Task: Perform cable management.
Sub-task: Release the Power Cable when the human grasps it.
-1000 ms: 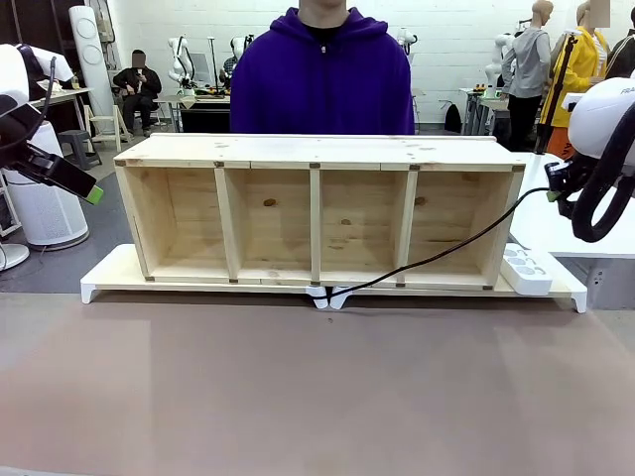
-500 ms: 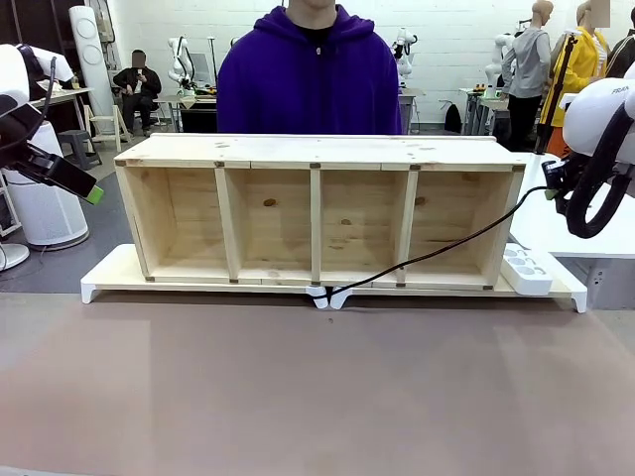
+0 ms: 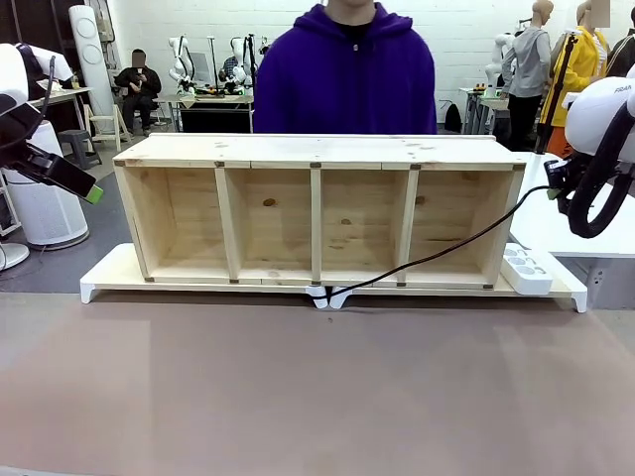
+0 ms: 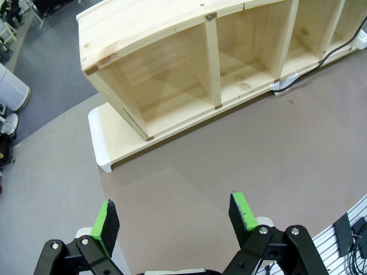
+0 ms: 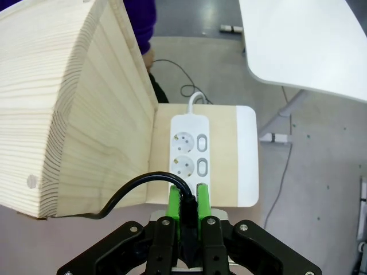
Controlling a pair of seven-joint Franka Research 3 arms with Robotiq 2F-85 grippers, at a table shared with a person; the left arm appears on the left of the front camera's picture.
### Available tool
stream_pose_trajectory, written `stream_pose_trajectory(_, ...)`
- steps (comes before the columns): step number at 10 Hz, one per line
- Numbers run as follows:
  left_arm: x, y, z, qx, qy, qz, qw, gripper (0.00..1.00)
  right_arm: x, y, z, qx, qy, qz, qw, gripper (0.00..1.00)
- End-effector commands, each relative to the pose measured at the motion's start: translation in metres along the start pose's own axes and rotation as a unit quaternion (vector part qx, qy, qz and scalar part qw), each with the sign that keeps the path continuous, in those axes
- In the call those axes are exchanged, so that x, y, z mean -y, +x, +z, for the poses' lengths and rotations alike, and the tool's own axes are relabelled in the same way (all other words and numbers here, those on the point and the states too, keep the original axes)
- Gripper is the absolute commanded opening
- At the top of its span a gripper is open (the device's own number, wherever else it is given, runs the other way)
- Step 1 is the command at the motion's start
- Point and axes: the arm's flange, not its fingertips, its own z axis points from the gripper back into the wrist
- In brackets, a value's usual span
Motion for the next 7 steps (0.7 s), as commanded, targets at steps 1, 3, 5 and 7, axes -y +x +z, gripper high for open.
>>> stream_pose_trajectory(1, 0.0001, 0.0017, -0.0017, 0.004, 0.002, 0.001, 1.0, 1.0, 0.0003, 0.0011, 0.0, 0.002, 0.0, 0.001, 1.0, 0.15)
stream_pose_trajectory(3, 0.0001, 0.0017, -0.0017, 0.004, 0.002, 0.001, 1.0, 1.0, 0.0003, 0.0011, 0.0, 0.002, 0.0, 0.001, 1.0, 0.15)
stream_pose_trajectory(5, 0.0001, 0.0017, -0.0017, 0.004, 0.002, 0.001, 1.0, 1.0, 0.0003, 0.0011, 0.0, 0.002, 0.0, 0.001, 1.0, 0.15)
stream_pose_trajectory(7, 0.0001, 0.0017, -0.0017, 0.004, 0.002, 0.001, 1.0, 1.0, 0.0003, 0.0011, 0.0, 0.002, 0.0, 0.001, 1.0, 0.15)
